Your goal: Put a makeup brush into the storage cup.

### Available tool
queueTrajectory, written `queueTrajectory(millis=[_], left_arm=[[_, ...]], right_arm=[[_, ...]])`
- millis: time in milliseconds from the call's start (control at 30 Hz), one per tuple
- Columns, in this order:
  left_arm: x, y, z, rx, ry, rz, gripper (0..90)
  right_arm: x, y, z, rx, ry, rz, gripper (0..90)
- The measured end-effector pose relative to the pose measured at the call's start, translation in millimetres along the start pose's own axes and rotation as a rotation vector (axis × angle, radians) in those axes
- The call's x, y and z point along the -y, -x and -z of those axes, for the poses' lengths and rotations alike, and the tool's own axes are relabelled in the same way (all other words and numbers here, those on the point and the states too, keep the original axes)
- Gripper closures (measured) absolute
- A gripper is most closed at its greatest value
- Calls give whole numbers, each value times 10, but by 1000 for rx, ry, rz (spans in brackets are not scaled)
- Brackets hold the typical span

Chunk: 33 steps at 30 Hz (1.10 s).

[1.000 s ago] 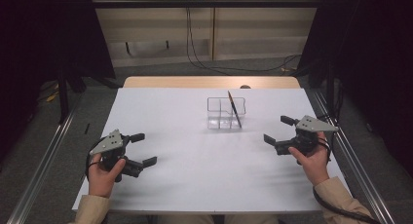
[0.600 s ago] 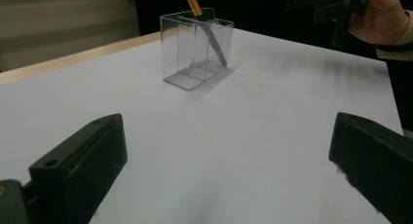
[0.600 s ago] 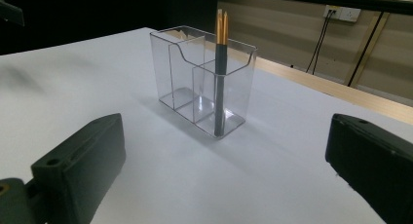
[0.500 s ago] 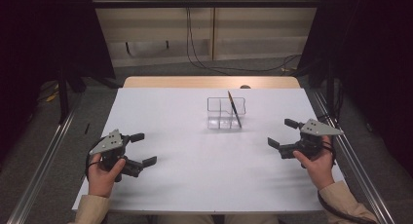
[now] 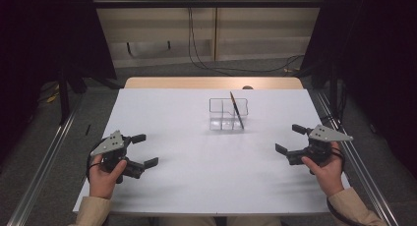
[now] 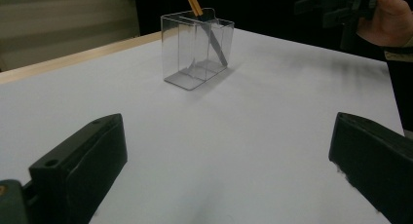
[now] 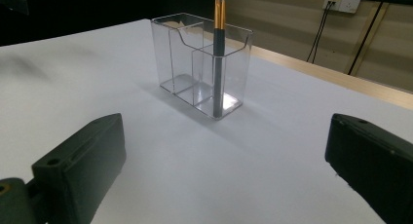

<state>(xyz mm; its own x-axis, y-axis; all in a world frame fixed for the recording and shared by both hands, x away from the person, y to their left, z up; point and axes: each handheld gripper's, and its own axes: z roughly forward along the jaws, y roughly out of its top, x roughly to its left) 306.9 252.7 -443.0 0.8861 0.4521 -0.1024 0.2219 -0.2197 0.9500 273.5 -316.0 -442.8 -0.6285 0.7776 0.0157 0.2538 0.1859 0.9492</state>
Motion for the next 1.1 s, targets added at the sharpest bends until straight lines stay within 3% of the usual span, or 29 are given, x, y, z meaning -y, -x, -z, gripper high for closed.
queueTrajectory(millis=[1100], left_arm=[[4, -9, -6, 1, -3, 3, 4]], right_arm=[[107, -19, 228, -1, -38, 21, 16]])
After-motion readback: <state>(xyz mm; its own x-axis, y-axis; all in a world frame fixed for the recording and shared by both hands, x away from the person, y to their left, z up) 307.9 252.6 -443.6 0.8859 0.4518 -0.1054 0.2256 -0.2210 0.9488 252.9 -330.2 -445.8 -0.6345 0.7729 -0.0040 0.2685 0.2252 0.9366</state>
